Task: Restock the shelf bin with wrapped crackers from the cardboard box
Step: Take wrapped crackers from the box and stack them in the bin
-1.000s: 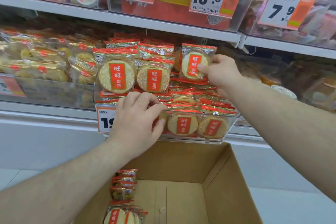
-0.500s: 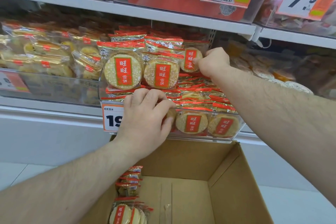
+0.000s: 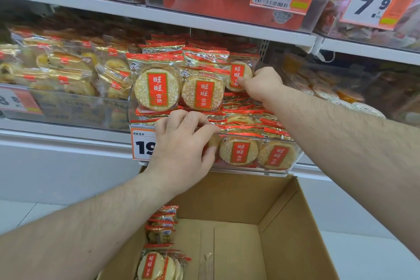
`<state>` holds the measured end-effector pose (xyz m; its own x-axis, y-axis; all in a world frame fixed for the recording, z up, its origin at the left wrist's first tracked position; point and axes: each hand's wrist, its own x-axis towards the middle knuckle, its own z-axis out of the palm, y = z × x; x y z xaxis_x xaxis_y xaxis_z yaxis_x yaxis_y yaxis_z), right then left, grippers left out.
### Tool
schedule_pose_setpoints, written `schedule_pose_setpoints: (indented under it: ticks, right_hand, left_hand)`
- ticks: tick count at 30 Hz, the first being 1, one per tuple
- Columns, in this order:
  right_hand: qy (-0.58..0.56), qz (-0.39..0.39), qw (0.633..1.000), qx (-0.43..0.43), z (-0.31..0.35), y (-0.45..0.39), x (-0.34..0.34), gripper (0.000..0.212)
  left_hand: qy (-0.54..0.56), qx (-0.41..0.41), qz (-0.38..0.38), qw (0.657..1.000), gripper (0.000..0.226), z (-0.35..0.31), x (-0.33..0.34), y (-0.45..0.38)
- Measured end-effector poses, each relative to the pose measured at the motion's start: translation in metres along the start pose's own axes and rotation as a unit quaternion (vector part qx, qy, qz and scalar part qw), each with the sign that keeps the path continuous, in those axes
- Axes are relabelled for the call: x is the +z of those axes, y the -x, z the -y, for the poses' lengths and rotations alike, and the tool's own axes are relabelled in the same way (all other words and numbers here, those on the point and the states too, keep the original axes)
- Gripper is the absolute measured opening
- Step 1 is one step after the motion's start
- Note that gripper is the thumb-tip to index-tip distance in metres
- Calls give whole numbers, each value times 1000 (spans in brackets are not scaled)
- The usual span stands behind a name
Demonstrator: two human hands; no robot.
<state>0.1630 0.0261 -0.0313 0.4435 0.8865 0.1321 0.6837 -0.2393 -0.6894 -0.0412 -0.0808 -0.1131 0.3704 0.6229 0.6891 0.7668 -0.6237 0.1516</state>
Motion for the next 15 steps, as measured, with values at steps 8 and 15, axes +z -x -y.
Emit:
schedule_pose_setpoints:
  ticks: [8, 15]
  right_hand:
    - [67, -63, 996, 16, 0, 36, -17, 48]
    - [-6, -196, 912, -361, -23, 148, -11, 9]
  left_hand:
    - [17, 33, -40, 999, 31, -3, -10, -2]
    - [175, 97, 97, 975, 19, -5, -24, 16]
